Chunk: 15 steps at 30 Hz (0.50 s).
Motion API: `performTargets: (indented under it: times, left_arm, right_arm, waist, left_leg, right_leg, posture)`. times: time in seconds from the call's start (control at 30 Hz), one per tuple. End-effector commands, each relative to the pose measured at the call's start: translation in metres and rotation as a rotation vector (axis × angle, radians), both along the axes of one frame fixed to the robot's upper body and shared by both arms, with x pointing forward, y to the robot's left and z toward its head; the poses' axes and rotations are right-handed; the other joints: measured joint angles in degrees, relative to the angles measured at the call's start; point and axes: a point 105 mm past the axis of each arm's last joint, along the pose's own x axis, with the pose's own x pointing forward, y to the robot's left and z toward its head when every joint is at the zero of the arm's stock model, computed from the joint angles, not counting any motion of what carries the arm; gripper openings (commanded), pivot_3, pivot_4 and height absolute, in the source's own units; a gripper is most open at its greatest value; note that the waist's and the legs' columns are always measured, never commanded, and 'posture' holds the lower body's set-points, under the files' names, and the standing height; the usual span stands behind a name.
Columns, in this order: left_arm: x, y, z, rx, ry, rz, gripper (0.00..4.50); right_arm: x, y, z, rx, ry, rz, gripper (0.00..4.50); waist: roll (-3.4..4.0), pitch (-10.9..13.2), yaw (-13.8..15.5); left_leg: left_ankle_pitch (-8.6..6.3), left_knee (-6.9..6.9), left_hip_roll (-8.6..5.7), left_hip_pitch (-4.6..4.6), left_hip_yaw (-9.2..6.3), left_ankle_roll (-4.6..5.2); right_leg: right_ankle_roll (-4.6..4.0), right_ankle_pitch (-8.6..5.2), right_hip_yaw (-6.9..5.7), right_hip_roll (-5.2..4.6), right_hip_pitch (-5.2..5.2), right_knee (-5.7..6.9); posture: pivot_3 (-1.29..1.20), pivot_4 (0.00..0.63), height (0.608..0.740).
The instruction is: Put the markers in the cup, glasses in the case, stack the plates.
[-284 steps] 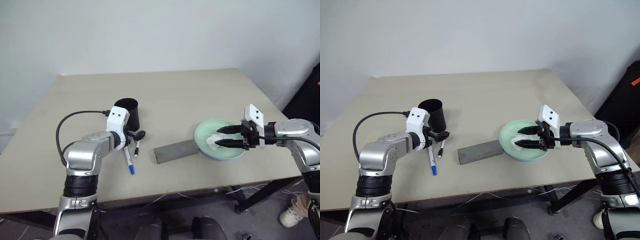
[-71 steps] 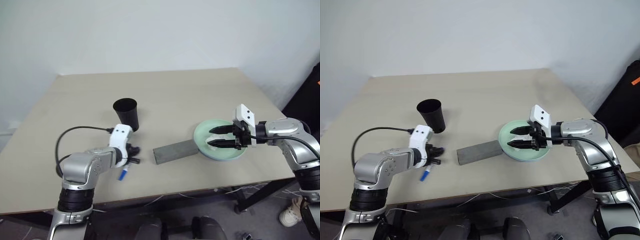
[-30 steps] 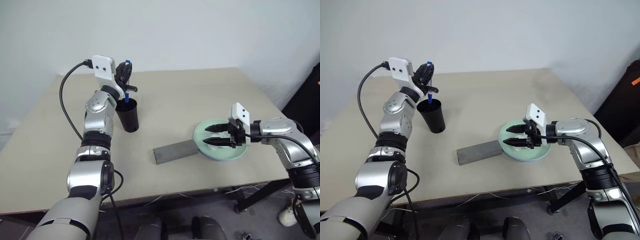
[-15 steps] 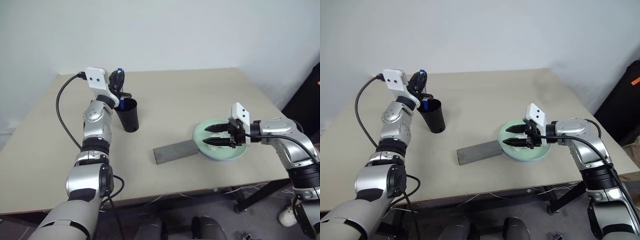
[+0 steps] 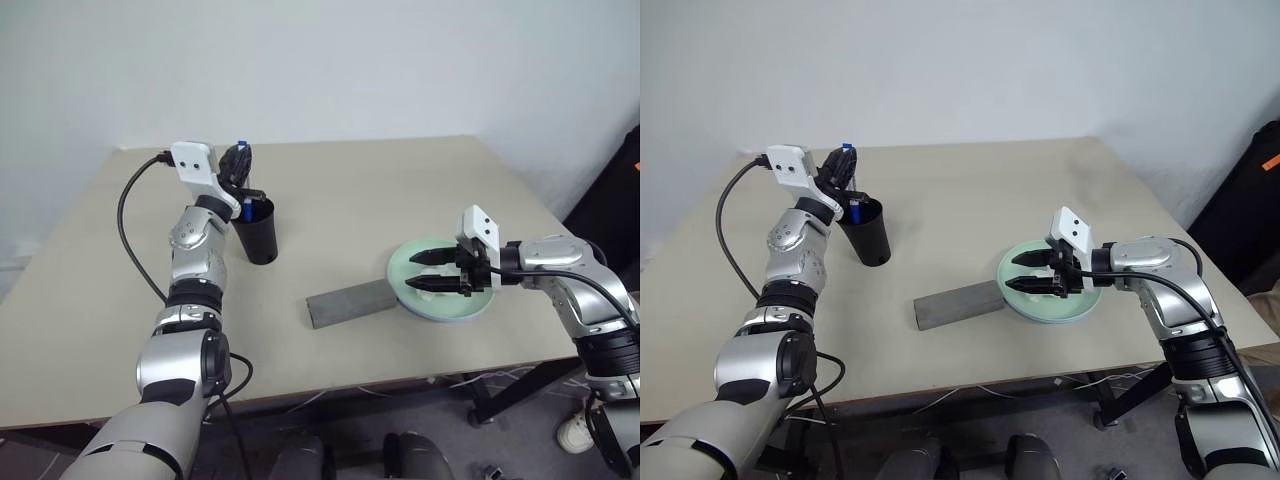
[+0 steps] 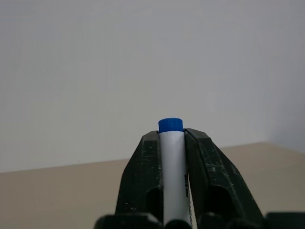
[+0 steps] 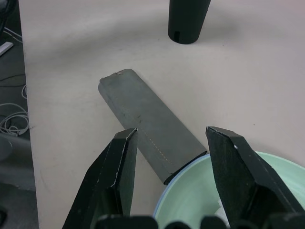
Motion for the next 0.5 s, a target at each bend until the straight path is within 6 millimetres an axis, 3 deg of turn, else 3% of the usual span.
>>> performTargets:
  times: [0.03,0.3,0.5]
  left_arm:
    - [-0.0018,0.0013,0.0099,-0.009,-0.04,0.0,1.73]
    - [-0.0025,0.0023,0.0075,-0.005,-0.032,0.002,4.4]
    - [-0.0035,0.0017,0.0074,0.054,0.019,-0.039,4.46]
  right_arm:
    - [0.0003,-0.001,0.0178,0.01,-0.065,0.007,2.46]
    - [0.0001,-0.0011,0.018,0.01,-0.065,0.008,2.46]
    - [-0.0002,-0.0006,0.0177,0.012,-0.066,0.008,2.46]
  waist:
    - [0.0,0.0,0.0]
    - [-0.01,0.0,0.0]
    - [-0.02,0.0,0.0]
  left_leg:
    - [0.0,0.0,0.0,0.0,0.0,0.0]
    - [0.0,0.01,0.01,0.0,0.0,0.0]
    - [-0.01,0.03,0.01,0.0,0.0,0.01]
  right_leg:
    - [0.0,0.0,0.0,0.0,0.0,0.0]
    - [0.0,0.0,-0.01,0.0,0.0,0.01]
    - [0.0,0.0,-0.01,0.0,0.0,0.02]
  posture:
    - [0.0,0.0,0.723]
    - [0.0,0.0,0.723]
    - [0.0,0.0,0.723]
